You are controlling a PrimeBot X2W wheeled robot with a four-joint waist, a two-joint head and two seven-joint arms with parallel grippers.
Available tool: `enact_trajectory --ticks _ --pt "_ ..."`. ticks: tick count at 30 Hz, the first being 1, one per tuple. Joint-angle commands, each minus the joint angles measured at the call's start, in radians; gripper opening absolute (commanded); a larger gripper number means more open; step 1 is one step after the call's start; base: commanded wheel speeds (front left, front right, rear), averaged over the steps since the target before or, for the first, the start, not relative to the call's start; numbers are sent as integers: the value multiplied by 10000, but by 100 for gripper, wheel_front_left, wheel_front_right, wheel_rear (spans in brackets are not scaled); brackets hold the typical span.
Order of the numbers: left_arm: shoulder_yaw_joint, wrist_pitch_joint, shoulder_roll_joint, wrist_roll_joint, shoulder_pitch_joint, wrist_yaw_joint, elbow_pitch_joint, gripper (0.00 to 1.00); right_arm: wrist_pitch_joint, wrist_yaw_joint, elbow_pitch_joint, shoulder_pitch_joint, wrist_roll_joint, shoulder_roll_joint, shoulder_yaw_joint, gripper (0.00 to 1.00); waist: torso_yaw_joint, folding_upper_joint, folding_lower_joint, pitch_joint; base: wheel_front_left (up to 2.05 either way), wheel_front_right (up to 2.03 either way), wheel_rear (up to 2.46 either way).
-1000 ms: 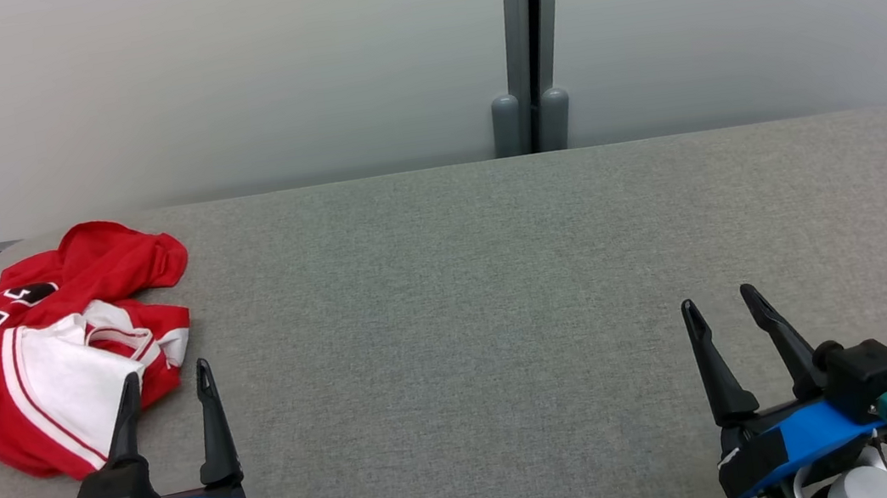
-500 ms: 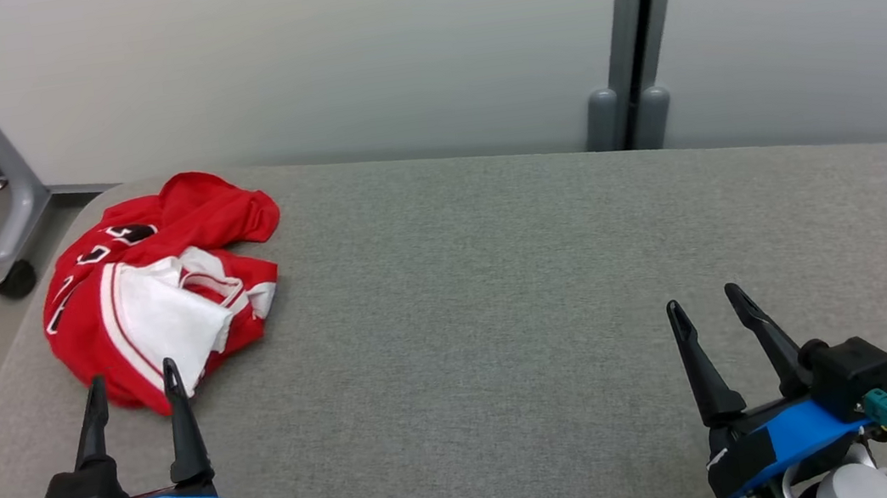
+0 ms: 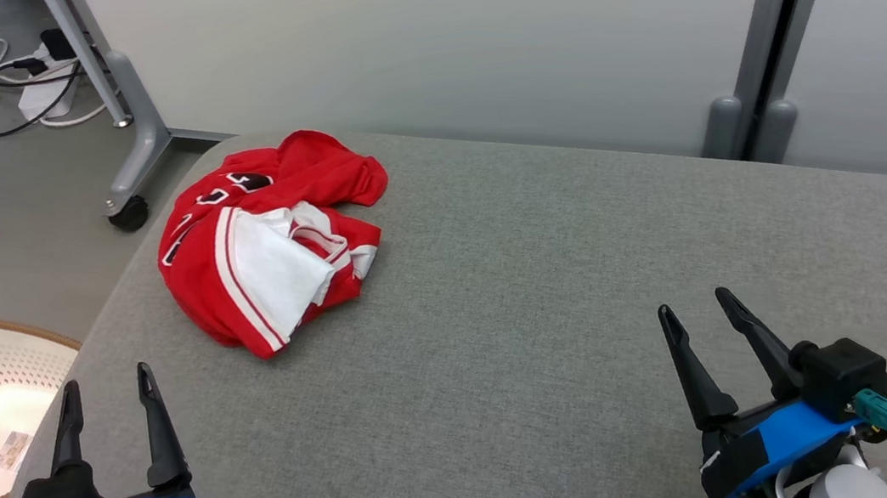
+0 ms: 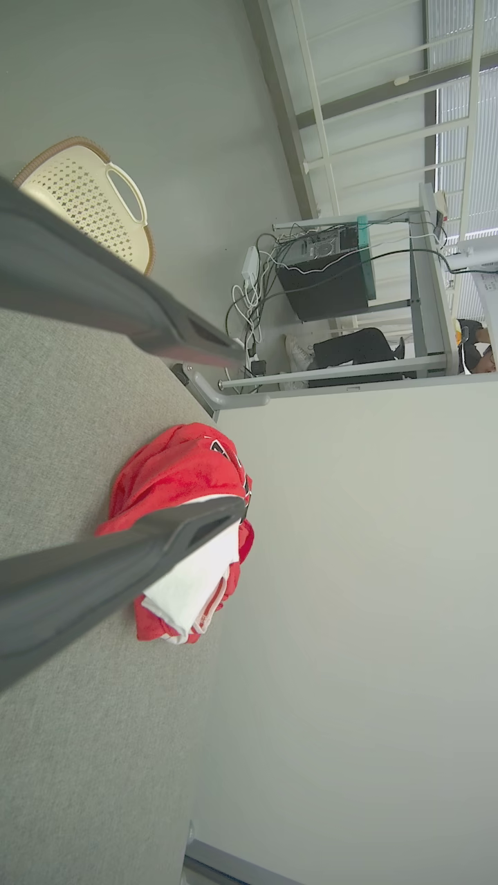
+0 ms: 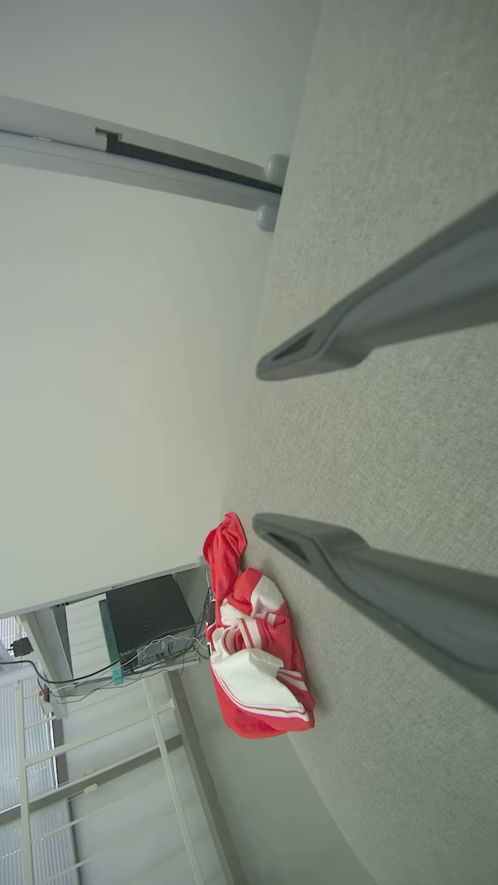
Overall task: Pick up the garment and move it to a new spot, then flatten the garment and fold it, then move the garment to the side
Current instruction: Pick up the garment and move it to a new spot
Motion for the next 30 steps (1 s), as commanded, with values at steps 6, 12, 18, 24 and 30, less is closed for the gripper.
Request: enact_trajectory --ticks 6,12,18,24,30 --pt "79 -49 89 -74 91 66 -10 100 -42 4 62 -82 20 -61 2 100 418 0 0 78 0 0 0" --pt "101 -49 151 -83 143 89 -44 100 -42 4 93 -147 48 -61 82 100 486 0 0 144 0 0 0" --pt "171 -49 317 -167 -204 19 10 100 -42 4 120 -275 -99 -61 111 100 222 0 0 297 0 0 0" --pt "472 -49 834 -418 -1273 -159 122 100 -38 4 40 -592 -466 -63 12 100 -320 0 0 851 0 0 0" --pt "1017 -40 1471 -815 -2604 -283 451 100 106 4 -299 -1095 -951 -64 -31 100 -1158 0 0 1781 0 0 0"
